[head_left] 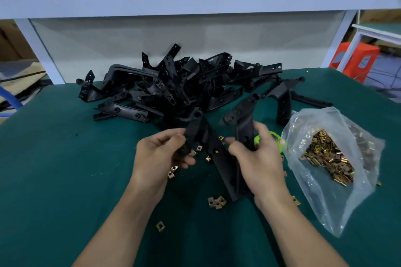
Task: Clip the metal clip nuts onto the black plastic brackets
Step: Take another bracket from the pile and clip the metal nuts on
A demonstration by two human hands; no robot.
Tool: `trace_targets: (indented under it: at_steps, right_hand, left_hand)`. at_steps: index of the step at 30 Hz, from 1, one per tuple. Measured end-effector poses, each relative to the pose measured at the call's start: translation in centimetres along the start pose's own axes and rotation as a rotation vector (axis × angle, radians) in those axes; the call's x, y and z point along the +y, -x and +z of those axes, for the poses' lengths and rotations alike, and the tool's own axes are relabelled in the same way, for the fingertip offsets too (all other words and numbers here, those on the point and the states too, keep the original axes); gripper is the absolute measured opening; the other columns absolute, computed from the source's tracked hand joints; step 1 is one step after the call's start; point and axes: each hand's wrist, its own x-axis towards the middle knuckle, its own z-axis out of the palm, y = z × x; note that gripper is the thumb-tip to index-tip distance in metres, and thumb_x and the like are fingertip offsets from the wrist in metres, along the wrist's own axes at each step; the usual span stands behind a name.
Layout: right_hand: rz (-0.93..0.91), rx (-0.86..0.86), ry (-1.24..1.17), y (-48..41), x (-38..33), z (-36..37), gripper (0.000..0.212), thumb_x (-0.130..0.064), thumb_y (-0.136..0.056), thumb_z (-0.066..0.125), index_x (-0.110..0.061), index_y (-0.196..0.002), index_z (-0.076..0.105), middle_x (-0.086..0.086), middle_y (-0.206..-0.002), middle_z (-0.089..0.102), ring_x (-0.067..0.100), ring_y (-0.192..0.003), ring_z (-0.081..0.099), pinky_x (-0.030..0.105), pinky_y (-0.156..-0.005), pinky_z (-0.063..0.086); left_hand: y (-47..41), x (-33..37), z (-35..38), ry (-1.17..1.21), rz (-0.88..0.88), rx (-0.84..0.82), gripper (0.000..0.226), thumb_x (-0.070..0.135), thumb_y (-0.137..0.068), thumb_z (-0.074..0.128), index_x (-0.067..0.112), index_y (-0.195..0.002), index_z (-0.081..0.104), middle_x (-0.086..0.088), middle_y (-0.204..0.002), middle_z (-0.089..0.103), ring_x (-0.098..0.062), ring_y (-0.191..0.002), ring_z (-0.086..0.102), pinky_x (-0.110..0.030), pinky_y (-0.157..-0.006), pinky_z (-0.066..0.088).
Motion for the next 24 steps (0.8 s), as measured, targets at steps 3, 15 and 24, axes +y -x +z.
trace_targets:
  at_steps: [3,15,24]
  right_hand:
    - [-0.044,0.088,0.017,-0.2,-0.1,-0.8,0.041,-0.026,-0.072,0.068,-0.051,-0.103,0.060,-0.013,-0.074,0.072,0.011,-0.061,0.065,0.028,-0.058,0.055]
    - [-0.198,-0.097,0.170,1.2,-0.1,0.6,0.042,-0.014,-0.074,0.071,-0.038,-0.105,0.059,-0.008,-0.058,0.061,0.008,-0.051,0.052,0.011,-0.047,0.034]
    - [-0.151,-0.153,0.150,0.7,0.4,0.8,0.034,-0.015,-0.076,0.069,-0.033,-0.103,0.058,-0.008,-0.065,0.065,0.009,-0.054,0.055,0.016,-0.050,0.039]
  left_hand:
    - [-1.1,0.1,-1.5,0.246,-0.072,0.207,0.014,0.006,-0.101,0.060,0.000,-0.106,0.071,-0.015,-0.076,0.073,-0.018,-0.060,0.070,-0.021,-0.054,0.056]
    - [-1.0,-2.0,0.4,-0.391,0.191,-0.166,0.068,0.013,-0.068,0.095,0.040,-0.122,0.063,0.029,-0.105,0.074,0.010,-0.103,0.067,-0.002,-0.082,0.047]
    - [-0.1,-2.5,1.2,-0.849,0.470,-0.273,0.054,0.034,-0.079,0.072,0.047,-0.127,0.052,0.039,-0.108,0.059,0.016,-0.095,0.058,-0.001,-0.074,0.041]
